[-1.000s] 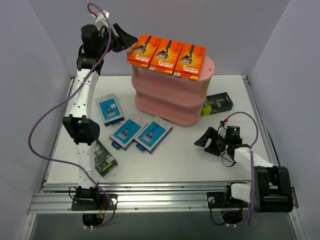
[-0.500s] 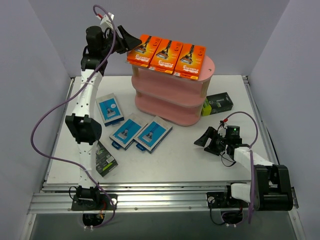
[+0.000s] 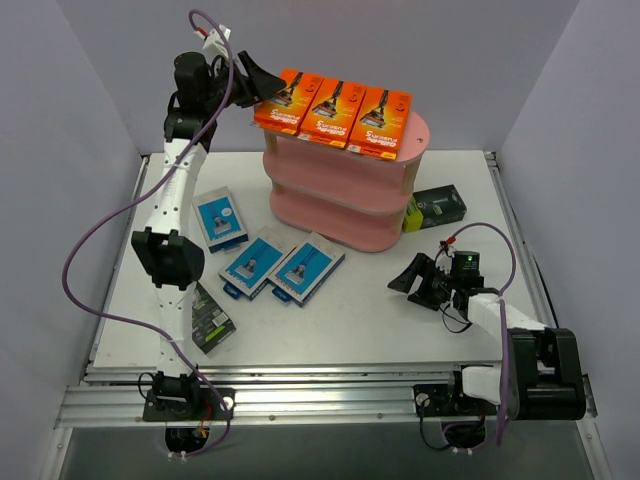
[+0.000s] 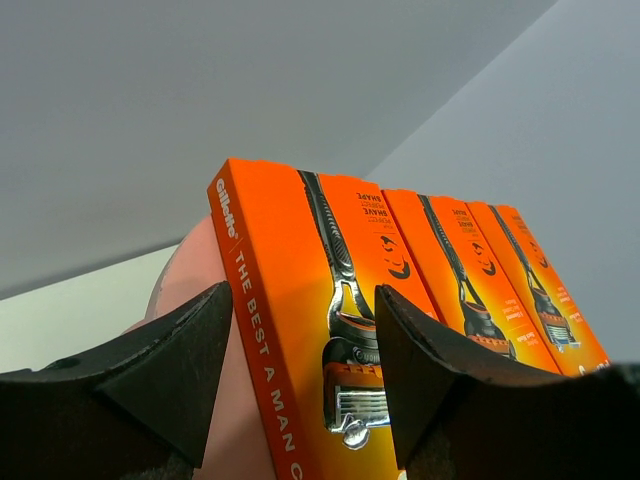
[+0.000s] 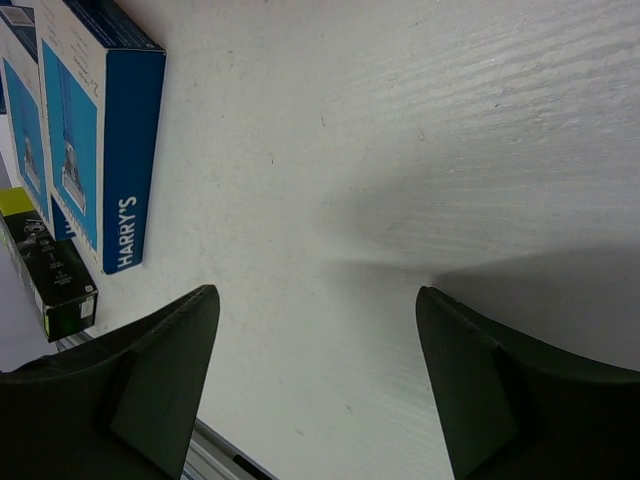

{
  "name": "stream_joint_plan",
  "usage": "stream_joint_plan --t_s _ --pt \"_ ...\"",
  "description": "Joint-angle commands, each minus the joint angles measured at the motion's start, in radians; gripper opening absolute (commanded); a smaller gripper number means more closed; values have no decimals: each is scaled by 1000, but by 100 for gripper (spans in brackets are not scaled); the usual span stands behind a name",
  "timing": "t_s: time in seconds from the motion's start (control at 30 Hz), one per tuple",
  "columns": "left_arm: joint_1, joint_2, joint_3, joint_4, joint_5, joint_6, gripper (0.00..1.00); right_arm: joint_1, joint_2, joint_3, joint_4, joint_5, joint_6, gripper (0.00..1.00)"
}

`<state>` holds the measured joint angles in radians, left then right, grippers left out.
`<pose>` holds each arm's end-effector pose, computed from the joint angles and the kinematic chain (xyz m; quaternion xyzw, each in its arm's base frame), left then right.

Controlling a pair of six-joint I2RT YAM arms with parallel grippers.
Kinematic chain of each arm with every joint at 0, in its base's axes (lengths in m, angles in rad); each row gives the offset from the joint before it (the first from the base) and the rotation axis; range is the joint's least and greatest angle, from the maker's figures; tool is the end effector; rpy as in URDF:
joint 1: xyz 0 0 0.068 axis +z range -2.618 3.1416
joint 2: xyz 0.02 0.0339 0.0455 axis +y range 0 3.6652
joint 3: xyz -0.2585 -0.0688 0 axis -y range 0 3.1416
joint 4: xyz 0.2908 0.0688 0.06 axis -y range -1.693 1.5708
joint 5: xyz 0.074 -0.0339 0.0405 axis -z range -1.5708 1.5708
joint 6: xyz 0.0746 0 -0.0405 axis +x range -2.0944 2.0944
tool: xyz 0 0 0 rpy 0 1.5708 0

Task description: Place and organize the shaving razors onto the shelf

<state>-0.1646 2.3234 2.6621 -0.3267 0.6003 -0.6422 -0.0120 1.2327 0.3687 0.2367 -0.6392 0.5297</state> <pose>0.5718 -0.1377 0.4570 0.0455 0.7021 -0.4579 0.5434 0.2776 0.0412 0.0966 0.0887 0.8530 0.3810 0.3454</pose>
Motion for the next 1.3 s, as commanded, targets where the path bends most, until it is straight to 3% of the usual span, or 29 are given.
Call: stream_joint_plan --t_s 0.0,0.87,1.27 --pt "-18 -6 32 43 13 10 67 3 14 24 -4 -1 -7 76" --pt "-44 -45 1 11 -91 53 68 4 17 24 -2 -2 -7 76" --pt "48 -136 -76 31 -122 7 71 6 -1 19 -5 -4 -7 76"
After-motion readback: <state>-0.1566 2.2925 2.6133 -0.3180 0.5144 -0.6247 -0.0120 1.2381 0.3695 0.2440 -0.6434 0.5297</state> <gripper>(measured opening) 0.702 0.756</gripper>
